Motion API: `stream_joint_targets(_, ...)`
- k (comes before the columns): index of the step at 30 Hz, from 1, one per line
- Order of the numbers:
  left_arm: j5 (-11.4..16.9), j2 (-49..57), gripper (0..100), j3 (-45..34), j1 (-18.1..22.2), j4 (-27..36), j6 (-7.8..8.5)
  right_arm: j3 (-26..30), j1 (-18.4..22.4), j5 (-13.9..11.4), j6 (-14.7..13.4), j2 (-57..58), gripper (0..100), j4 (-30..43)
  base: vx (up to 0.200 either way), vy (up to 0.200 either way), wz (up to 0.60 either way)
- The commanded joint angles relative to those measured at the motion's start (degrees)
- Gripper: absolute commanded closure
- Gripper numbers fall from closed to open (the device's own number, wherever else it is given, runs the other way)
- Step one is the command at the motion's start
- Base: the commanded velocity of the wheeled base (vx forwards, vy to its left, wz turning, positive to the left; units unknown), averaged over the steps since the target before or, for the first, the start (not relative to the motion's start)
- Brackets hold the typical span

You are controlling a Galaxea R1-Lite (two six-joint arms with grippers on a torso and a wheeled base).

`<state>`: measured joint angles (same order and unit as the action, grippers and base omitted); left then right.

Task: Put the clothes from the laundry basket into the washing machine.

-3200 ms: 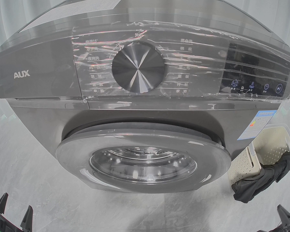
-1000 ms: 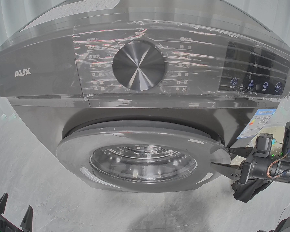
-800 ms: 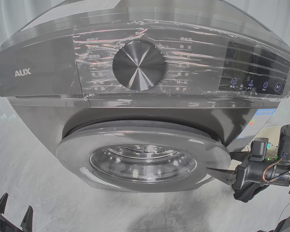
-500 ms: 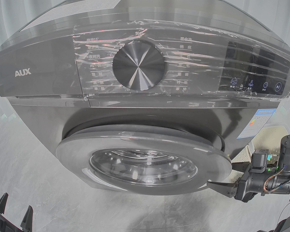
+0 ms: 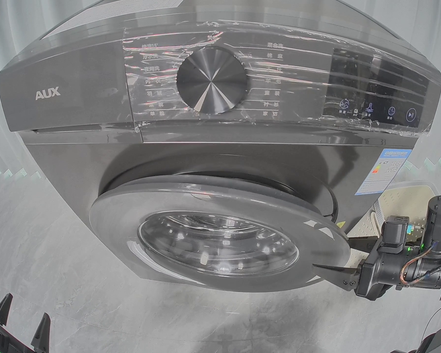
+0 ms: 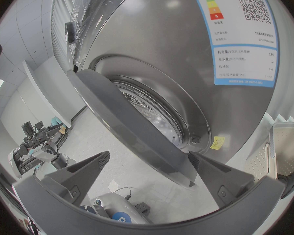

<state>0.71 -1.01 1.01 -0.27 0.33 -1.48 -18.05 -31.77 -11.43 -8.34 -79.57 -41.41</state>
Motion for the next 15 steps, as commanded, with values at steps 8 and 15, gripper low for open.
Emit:
stream_joint_targets(8, 0.00, 1.01, 0, -0.84, 0.00, 0.02, -0.02, 3.82, -2.16, 0.10, -0.10, 0.73, 0, 0.10, 0.000, 0.000, 0.00)
stream_joint_targets(15, 0.00, 1.01, 0, -0.92, 0.00, 0.02, -0.02, 2.23, -1.45, -0.17, -0.19, 0.38, 0, -0.16, 0.000, 0.000, 0.00)
